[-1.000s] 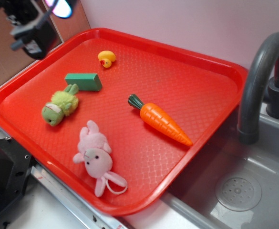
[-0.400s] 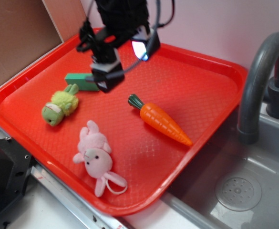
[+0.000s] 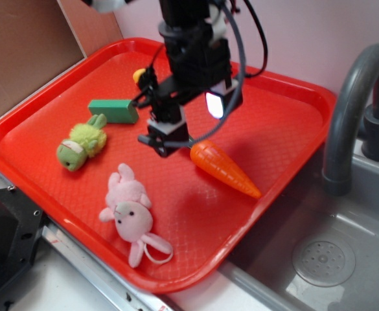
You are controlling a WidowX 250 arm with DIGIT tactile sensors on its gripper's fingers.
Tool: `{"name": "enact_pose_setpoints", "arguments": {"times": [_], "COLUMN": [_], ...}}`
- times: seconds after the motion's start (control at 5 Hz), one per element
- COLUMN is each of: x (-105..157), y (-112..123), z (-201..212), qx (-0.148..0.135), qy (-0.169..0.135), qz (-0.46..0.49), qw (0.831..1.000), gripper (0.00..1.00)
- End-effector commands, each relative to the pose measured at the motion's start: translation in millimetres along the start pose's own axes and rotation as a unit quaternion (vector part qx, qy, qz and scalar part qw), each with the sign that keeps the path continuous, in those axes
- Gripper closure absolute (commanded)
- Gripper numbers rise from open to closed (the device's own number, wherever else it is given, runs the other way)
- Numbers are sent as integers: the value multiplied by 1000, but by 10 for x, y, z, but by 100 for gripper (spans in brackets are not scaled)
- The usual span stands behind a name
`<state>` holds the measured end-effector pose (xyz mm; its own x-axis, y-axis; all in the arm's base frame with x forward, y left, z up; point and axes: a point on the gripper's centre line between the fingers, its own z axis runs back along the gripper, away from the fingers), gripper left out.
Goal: Grab the carrot.
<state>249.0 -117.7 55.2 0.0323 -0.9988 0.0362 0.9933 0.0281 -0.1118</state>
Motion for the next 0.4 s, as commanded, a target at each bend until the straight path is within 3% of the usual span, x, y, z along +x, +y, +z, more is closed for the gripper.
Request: {"name": "enact_pose_setpoints", "arguments": {"times": [0.0, 0.2], "x": [87, 157], "y": [-82, -140], "z": [-148, -239], "qx": [16, 17], "qy": [39, 61], "qz": [-19, -45], "qw": [999, 997], "gripper": [0, 0]}}
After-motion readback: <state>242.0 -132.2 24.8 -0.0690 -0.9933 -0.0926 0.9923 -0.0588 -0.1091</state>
